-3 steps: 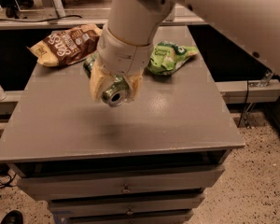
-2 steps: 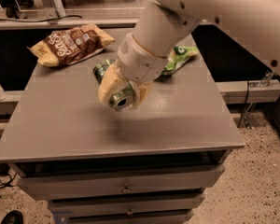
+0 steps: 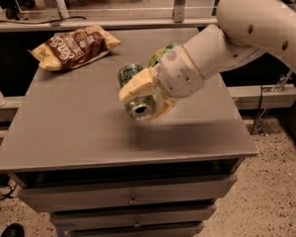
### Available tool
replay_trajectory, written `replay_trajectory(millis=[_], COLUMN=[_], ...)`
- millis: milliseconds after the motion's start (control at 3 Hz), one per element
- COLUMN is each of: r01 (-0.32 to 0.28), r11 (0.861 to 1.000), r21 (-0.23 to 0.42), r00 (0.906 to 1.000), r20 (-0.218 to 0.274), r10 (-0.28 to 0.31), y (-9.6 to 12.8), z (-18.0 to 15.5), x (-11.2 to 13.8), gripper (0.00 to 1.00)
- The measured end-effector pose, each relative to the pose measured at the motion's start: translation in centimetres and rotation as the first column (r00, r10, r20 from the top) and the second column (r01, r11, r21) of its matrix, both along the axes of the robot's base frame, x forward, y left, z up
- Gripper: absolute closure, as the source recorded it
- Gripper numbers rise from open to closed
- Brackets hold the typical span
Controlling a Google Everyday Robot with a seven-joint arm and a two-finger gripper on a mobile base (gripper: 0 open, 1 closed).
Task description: Place green can upright
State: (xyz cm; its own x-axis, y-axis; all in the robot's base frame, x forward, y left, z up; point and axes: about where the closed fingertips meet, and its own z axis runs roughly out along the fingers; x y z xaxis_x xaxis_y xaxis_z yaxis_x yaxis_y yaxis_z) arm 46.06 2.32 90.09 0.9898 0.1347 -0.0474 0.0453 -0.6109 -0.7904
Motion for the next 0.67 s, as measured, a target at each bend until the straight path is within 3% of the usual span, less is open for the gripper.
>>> replay_trajectory(millis=[333, 667], r01=[0.093, 0.128], r11=[0.978, 0.955], r21=[0.187, 0.267], r00=[0.9929, 0.9871], r20=[-0.091, -0.128], r10=[-0.077, -0.097], y=[-1.4, -1.6], z=[0.2, 2.3], x=[0.0, -0.2], gripper=[1.00, 1.00])
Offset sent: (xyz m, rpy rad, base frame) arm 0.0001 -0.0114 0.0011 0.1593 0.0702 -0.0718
